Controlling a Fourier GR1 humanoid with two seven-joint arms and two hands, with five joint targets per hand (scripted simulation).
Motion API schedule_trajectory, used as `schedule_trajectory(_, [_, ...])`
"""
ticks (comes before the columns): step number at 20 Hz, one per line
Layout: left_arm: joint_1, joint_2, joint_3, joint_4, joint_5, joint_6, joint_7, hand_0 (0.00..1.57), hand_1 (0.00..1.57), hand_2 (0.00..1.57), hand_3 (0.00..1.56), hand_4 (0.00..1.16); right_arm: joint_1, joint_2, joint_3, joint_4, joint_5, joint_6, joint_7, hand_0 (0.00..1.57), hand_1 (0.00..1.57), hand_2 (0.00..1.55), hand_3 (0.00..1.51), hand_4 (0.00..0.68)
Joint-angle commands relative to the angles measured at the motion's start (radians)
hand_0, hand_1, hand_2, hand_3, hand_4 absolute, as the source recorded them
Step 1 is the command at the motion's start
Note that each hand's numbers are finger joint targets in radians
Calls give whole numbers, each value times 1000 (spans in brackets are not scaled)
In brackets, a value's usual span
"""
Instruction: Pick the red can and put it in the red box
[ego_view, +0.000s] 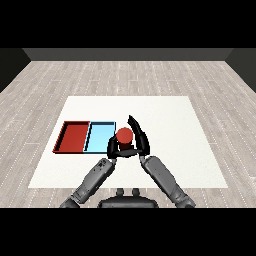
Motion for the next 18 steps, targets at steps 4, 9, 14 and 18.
schedule_trajectory(4, [19,-7,39,-10,-33,-23,22,1571,1571,1571,1468,1131,40,4,-67,-52,-46,57,-7,0,0,0,0,0])
schedule_trajectory(9, [-30,18,75,-74,-80,11,128,1571,1571,1559,1460,1134,118,-51,-87,-184,-20,114,39,0,0,0,0,0])
schedule_trajectory(14, [-58,78,183,-19,-56,-66,90,1571,1571,1571,1472,1127,240,-79,-174,-242,-116,196,-52,0,0,0,0,0])
schedule_trajectory(18, [0,137,210,-133,-76,-60,158,1571,1571,1571,1480,1133,265,-120,-245,-318,-115,195,-1,0,0,0,0,0])
